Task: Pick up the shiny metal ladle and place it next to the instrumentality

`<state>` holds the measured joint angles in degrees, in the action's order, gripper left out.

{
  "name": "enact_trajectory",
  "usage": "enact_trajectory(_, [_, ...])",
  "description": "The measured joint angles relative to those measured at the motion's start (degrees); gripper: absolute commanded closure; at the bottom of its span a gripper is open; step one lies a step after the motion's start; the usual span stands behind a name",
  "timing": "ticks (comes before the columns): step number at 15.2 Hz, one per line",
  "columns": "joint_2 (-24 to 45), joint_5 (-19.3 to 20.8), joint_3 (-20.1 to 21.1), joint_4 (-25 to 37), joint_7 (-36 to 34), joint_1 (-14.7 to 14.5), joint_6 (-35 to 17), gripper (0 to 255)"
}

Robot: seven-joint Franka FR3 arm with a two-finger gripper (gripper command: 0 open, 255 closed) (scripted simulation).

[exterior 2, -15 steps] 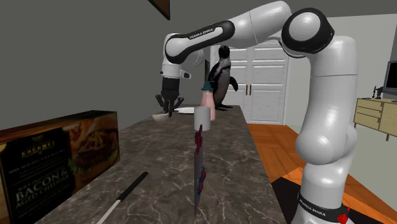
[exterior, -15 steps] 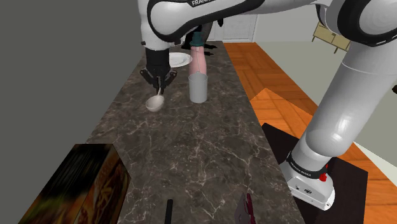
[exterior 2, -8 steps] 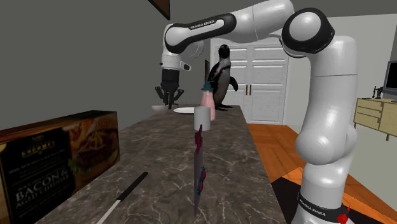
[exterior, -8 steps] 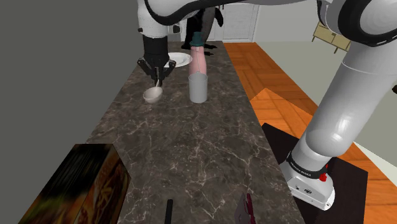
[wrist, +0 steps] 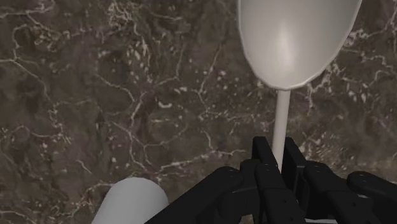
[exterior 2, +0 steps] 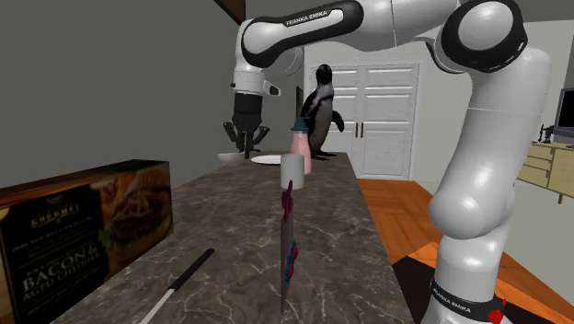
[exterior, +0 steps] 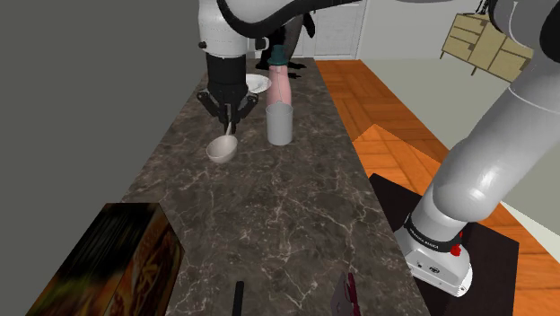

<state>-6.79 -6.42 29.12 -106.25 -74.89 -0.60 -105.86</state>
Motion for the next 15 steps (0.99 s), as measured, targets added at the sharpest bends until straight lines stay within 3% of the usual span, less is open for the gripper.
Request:
enact_trajectory(10, [-12.9,-6.8,4.1,-10.9,-7.0,-5.5,-0.3,255])
enact_trajectory(15, [-17.2,-9.5,7.3,-12.5,-12.2,-8.5,0.9,255])
